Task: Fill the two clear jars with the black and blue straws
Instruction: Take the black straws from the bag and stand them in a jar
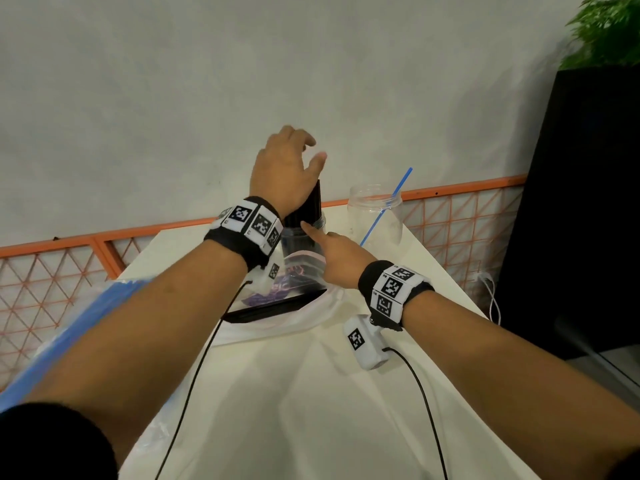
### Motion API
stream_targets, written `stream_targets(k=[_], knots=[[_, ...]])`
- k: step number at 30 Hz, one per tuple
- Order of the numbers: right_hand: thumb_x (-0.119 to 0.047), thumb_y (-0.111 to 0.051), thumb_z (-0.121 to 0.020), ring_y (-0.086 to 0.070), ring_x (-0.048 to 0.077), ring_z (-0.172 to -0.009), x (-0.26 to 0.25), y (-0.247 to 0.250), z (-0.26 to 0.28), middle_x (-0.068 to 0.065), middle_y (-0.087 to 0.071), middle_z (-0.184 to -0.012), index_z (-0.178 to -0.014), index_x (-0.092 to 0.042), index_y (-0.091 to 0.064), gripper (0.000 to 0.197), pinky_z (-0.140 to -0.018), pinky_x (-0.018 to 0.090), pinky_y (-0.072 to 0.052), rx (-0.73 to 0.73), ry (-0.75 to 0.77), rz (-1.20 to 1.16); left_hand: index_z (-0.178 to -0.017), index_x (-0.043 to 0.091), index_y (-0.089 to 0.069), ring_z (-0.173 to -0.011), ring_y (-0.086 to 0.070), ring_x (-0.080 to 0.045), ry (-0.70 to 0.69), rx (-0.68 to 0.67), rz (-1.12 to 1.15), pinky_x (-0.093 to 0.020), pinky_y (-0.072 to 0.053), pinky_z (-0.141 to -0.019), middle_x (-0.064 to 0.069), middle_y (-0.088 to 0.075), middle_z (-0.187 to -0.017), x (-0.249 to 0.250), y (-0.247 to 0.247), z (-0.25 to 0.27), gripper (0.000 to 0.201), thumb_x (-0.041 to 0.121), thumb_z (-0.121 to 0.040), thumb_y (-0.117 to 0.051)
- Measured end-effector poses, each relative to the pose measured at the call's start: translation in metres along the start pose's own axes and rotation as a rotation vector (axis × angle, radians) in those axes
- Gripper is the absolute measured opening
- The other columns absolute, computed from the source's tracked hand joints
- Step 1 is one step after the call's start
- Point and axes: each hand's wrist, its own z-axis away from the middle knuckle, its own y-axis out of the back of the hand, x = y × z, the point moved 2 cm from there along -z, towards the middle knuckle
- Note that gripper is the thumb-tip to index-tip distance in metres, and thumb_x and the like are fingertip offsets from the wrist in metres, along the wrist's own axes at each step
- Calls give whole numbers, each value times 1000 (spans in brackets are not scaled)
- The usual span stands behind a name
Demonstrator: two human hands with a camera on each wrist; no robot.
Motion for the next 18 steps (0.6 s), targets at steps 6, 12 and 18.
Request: stream_targets(k=[6, 12, 18], knots=[[1, -66, -74, -59, 35, -94, 3, -5, 11, 13, -47, -121, -131, -13, -40, 64, -76, 40, -51, 121, 17, -63, -63, 17, -68, -46, -57, 0, 152, -559, 236, -17, -44, -49, 9, -64, -51, 27, 7, 66, 20, 9, -78, -59], [7, -61, -74, -52, 32, -77, 2, -8, 20, 9, -43, -99, -84, -14, -44, 28, -65, 36, -43, 156, 34, -141, -69, 18, -51, -65, -50, -16, 92, -822, -234, -27, -40, -65, 0, -53, -70, 1, -50, 114, 22, 17, -91, -54], [13, -56, -74, -56, 24, -89, -2, -14, 23, 7, -52, -99, -72, -8, -65, 23, -80, 32, -49, 76, 17, -111, -131, 7, -54, -120, -56, -28, 139, -902, -326, -37, -44, -102, -12, -58, -132, -18, -97, 138, 40, 32, -100, -46]])
